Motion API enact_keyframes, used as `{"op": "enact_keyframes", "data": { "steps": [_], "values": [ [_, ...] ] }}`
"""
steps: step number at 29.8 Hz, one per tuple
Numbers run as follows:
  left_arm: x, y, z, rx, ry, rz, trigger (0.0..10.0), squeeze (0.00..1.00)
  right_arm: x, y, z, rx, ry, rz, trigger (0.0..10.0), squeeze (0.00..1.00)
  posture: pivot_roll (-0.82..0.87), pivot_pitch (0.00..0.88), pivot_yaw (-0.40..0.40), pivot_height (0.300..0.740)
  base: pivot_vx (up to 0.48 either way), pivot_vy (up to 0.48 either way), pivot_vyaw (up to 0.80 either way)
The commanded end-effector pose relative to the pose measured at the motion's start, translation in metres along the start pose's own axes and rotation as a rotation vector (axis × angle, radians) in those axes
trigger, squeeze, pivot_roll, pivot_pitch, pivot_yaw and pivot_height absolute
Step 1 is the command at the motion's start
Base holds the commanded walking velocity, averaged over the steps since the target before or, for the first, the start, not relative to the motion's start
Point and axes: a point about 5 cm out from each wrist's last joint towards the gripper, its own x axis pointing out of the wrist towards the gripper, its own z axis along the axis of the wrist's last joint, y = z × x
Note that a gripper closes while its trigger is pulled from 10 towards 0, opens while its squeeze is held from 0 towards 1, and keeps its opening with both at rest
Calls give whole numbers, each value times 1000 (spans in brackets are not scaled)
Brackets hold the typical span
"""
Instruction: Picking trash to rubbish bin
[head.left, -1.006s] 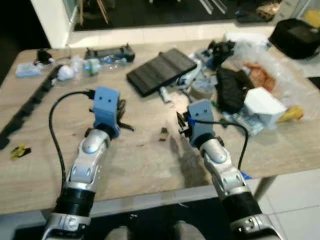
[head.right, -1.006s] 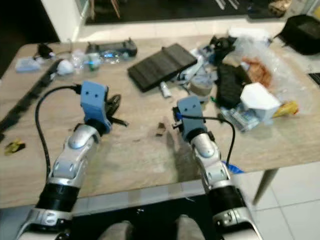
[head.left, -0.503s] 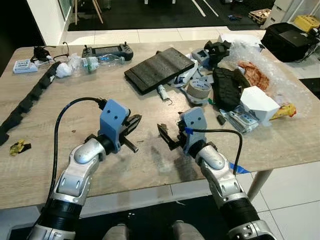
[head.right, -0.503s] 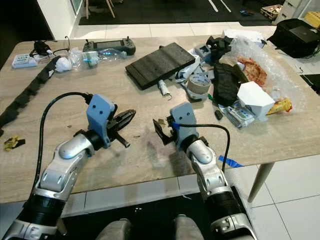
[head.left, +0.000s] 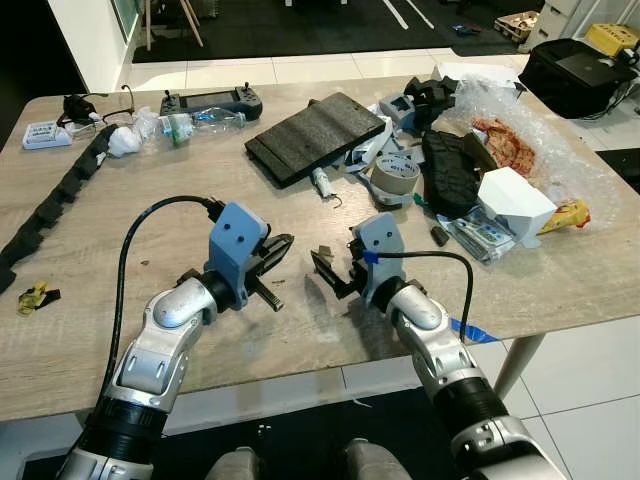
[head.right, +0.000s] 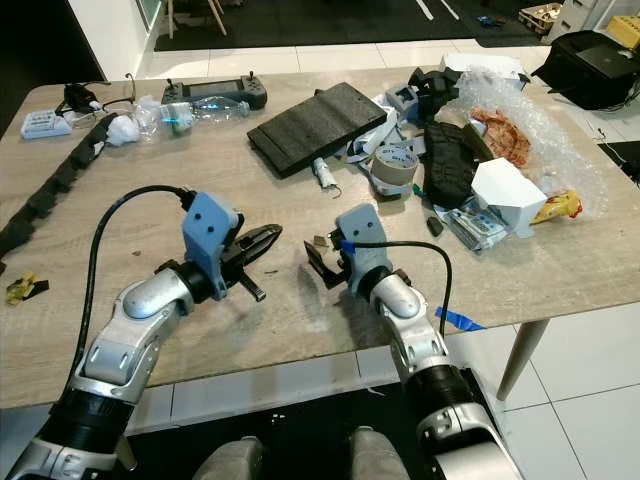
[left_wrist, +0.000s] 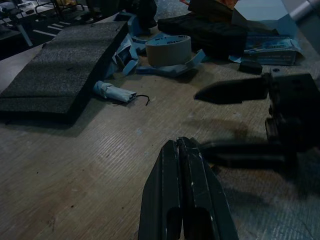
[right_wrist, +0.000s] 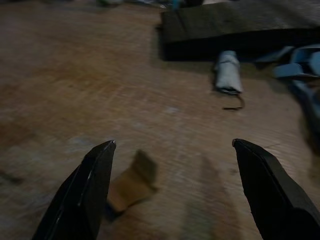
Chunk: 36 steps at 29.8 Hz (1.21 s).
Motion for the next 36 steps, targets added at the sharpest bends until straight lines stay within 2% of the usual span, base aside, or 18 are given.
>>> {"op": "enact_keyframes", "data": {
  "steps": [1,2,4,7,14,18,23,27,30,34,35,36],
  "values": [
    [-1,-2,0,18,9,-23,10000,0,0,-2,-7,72,21,-1,10000,0,36,83,6,740,0,0,0],
    [-1,-2,0,18,9,-23,10000,0,0,-2,-7,72,21,-1,10000,0,36,83,6,740,0,0,0],
    [-1,-3,1,23,13,-29,10000,0,3,-6,-12,179,53,31,10000,0,46,89,5,740,0,0,0],
    [-2,-6,1,1,6,-56,10000,0,7,-5,-13,229,67,61,10000,0,49,92,7,740,0,0,0],
    [-2,-9,0,-10,7,-71,10000,0,12,-2,-13,253,63,108,10000,0,47,95,11,740,0,0,0],
    [-2,-11,0,-14,5,-82,10000,0,20,6,-11,185,91,196,10000,0,51,95,10,740,0,0,0],
    [-3,-13,-1,-19,10,-92,10000,0,24,11,-11,126,134,246,10000,0,50,96,8,740,0,0,0],
    [-3,-14,-1,-20,13,-94,10000,0,25,12,-11,86,155,257,10000,0,49,95,3,740,0,0,0],
    [-3,-15,-4,-19,23,-90,10000,0,25,9,-14,-2,208,267,10000,0,38,91,8,740,0,0,0],
    [-3,-15,-4,-19,25,-91,10000,0,24,9,-15,-17,220,273,10000,0,38,91,8,740,0,0,0],
    [-2,-15,-5,-14,27,-95,10000,0,23,9,-17,-22,232,281,6196,0,34,86,8,740,0,0,0],
    [-2,-16,-5,-10,27,-97,10000,0,22,8,-18,-28,240,289,3882,0,34,86,8,740,0,0,0]
  ]
}}
